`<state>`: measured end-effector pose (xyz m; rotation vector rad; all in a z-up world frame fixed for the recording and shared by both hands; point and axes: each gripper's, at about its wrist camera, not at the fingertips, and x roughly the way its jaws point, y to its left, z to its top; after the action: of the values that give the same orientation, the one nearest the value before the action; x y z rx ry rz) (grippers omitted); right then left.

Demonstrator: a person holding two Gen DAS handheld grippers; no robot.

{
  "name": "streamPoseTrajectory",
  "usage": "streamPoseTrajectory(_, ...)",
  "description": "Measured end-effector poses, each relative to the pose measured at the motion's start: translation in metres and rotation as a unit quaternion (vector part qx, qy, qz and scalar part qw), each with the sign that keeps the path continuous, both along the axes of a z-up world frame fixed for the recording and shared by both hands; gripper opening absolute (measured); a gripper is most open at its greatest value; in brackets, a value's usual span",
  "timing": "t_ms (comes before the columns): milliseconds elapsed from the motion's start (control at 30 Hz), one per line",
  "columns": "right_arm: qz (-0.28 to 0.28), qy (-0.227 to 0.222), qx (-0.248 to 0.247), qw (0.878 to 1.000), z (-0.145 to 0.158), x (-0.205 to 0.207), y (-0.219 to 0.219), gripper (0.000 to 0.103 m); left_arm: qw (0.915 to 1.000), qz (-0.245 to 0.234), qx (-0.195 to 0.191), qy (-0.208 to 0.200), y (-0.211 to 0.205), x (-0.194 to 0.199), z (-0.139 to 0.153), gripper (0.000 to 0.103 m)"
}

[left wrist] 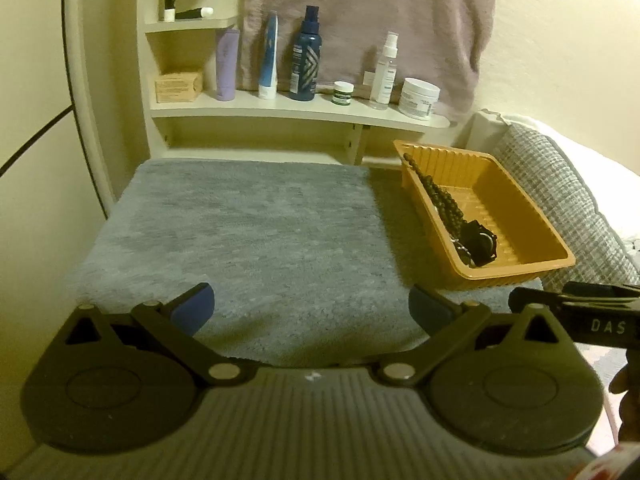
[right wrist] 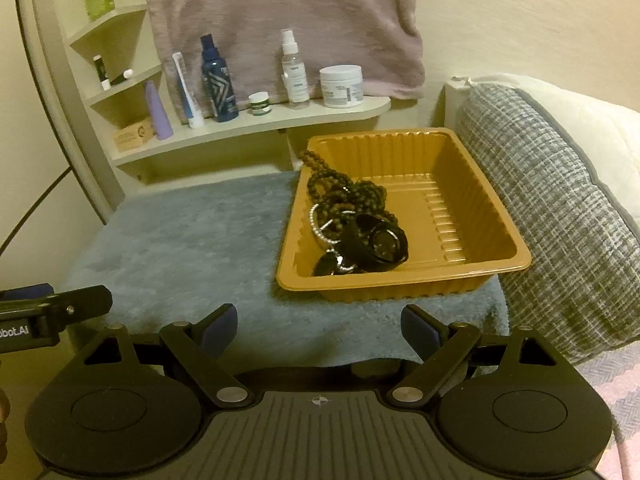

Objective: Organize jewelry

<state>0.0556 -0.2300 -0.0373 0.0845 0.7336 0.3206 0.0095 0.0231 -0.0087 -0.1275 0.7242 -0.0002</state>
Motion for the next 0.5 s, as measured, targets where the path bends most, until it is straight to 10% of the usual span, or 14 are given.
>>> streamPoseTrajectory(500,0.009,-0.005,0.0,1.0,0.007,-0.011,0.005,0.088,0.9998,0.001,0.018,-0.003,-0.01,-0.011,0.003,0.103)
